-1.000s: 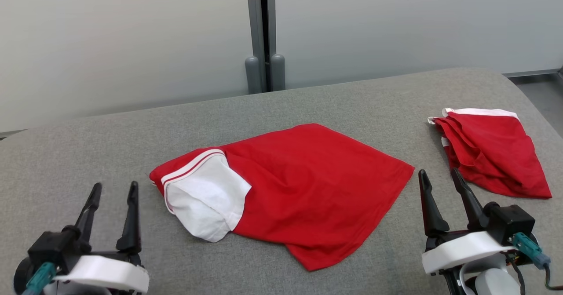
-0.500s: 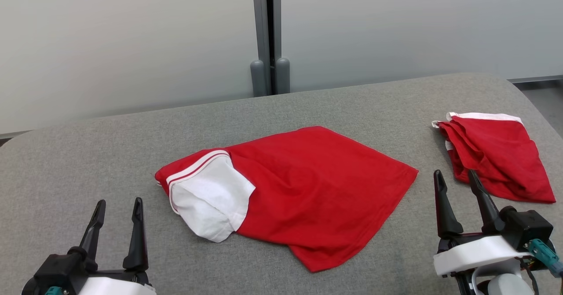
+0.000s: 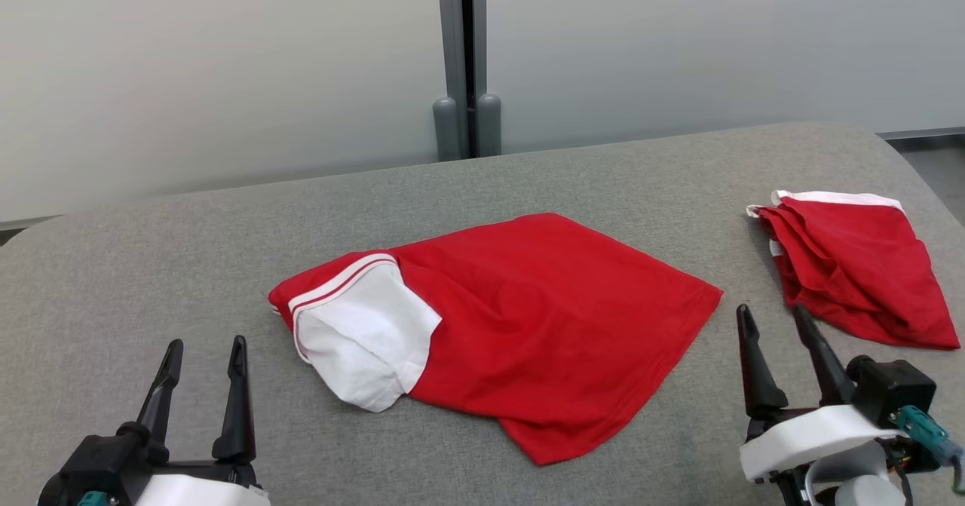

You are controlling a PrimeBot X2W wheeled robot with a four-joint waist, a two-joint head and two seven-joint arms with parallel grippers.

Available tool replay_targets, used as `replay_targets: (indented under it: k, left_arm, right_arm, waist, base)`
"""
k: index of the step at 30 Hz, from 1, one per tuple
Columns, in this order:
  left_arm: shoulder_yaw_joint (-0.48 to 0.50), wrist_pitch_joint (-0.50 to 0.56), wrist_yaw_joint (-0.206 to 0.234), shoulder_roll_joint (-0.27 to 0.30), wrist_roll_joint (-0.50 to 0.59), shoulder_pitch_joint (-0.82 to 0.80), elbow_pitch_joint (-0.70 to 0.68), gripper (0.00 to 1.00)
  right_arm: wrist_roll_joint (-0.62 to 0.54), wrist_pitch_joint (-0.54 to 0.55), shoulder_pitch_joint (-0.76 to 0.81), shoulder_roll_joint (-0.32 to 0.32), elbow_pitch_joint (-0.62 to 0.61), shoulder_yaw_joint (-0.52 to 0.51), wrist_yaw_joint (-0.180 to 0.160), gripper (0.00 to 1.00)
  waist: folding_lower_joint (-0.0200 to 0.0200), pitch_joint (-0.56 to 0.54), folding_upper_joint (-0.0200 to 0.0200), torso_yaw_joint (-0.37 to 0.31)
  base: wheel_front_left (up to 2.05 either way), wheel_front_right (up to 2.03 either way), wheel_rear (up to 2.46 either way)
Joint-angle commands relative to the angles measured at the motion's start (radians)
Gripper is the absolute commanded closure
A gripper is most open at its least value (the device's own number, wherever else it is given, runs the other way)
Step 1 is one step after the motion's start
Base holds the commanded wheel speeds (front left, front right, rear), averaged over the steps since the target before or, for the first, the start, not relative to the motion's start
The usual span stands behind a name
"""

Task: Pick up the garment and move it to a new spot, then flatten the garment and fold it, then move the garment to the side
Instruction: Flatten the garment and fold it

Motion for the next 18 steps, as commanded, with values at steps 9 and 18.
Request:
replay_targets:
  k: [9,18]
  left_arm:
    - [0.033,-0.001,-0.023,-0.017,0.013,0.002,-0.003,0.00]
    - [0.017,-0.001,-0.042,-0.031,0.027,-0.036,0.024,0.00]
  right_arm:
    - [0.103,0.395,-0.040,0.019,0.123,0.005,0.000,0.00]
    - [0.282,0.670,-0.065,0.031,0.233,-0.031,0.000,0.00]
  waist:
    - [0.0000,0.017,0.0000,0.053]
    - [0.0000,0.038,0.0000,0.164]
  base:
    - [0.00,0.00,0.00]
    - [0.00,0.00,0.00]
